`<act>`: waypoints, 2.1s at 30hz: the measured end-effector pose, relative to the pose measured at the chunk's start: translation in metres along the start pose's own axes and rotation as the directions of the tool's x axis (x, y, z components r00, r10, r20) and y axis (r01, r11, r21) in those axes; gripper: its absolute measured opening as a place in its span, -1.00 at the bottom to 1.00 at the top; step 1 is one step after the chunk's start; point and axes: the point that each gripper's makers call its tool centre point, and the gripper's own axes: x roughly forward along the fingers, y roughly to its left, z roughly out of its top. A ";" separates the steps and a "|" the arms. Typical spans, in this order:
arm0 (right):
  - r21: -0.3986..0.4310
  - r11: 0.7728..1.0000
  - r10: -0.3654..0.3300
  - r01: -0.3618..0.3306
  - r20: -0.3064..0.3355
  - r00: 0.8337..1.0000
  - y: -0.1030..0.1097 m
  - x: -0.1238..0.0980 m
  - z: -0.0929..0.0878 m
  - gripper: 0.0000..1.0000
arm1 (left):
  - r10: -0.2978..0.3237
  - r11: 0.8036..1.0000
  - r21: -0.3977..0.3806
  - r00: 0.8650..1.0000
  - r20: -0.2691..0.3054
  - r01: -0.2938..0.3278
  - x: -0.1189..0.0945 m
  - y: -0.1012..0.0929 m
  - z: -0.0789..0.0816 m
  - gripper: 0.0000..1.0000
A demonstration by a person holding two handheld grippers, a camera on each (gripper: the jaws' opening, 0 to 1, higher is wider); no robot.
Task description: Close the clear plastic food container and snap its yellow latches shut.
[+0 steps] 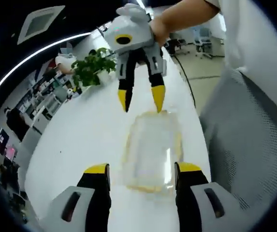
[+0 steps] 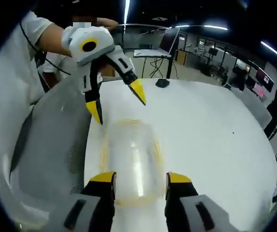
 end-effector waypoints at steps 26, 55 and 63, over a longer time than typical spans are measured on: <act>0.069 0.986 -0.147 0.152 -0.074 0.986 0.010 -0.015 -0.024 -0.41 | 0.092 0.988 -0.126 0.996 0.012 -0.090 0.004 0.023 -0.048 -0.59; 0.221 0.936 -0.254 0.275 -0.117 0.960 0.014 -0.008 -0.012 -0.55 | 0.084 0.966 -0.252 0.993 0.088 -0.059 -0.010 0.010 -0.061 -1.00; 0.300 0.906 -0.278 0.298 -0.109 0.954 0.011 -0.007 -0.012 -0.53 | 0.017 0.958 -0.286 0.997 0.080 0.007 -0.008 0.006 -0.042 -1.00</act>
